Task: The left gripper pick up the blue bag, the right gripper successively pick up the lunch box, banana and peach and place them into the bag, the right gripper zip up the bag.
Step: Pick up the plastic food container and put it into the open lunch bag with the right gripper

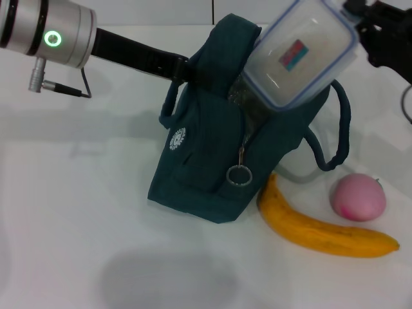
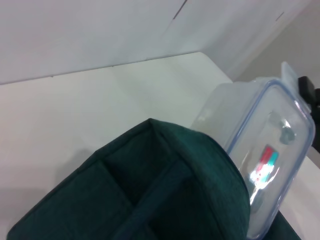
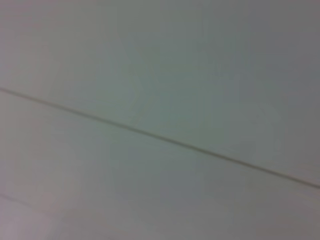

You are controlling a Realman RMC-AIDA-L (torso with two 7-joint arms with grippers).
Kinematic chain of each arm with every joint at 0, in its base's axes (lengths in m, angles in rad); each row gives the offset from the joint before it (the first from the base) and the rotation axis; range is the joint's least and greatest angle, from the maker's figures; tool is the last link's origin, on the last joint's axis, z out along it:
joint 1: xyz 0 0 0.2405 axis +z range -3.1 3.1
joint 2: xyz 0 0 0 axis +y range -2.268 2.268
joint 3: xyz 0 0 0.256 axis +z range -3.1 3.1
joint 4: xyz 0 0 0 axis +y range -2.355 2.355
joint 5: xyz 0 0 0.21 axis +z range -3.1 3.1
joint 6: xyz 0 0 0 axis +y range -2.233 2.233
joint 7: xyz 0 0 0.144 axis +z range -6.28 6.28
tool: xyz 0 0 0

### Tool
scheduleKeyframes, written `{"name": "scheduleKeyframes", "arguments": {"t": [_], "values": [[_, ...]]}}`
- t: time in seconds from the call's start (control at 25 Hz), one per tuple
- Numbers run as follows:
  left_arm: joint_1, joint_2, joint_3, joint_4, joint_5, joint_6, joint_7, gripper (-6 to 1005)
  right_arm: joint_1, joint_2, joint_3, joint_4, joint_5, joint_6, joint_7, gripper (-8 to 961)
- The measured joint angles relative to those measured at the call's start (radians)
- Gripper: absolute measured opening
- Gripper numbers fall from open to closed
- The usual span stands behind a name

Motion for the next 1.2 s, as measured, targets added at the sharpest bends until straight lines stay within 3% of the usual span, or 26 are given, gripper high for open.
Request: {"name": "scheduleKeyframes", "arguments": {"t": [0.36,0.56,0.84,1.2], "values": [[-0.013,-0.005,0.000,0.000,0.000,-0.006,0.001,54,0.108,0.006,-0.146,-0.002,0.004,0.076,0.003,99],[-0.013,-0.007,0.000,0.000,0.000,-0.010,0.002,54,0.108,0.007,-0.165,-0.005,0.001,0.096,-0.001,99],[-0.016,-0.006,-0.003,0.000,-0.003,-0.011,0.003,54,0.097,0.007,-0.295,-0.005,0.000,0.215,0.003,99],[-0.021,-0.007,-0.003,0.000,-0.004,-0.011,0.003,54,0.095,0.007,-0.291,-0.009,0.074,0.151,-0.001,100]]}}
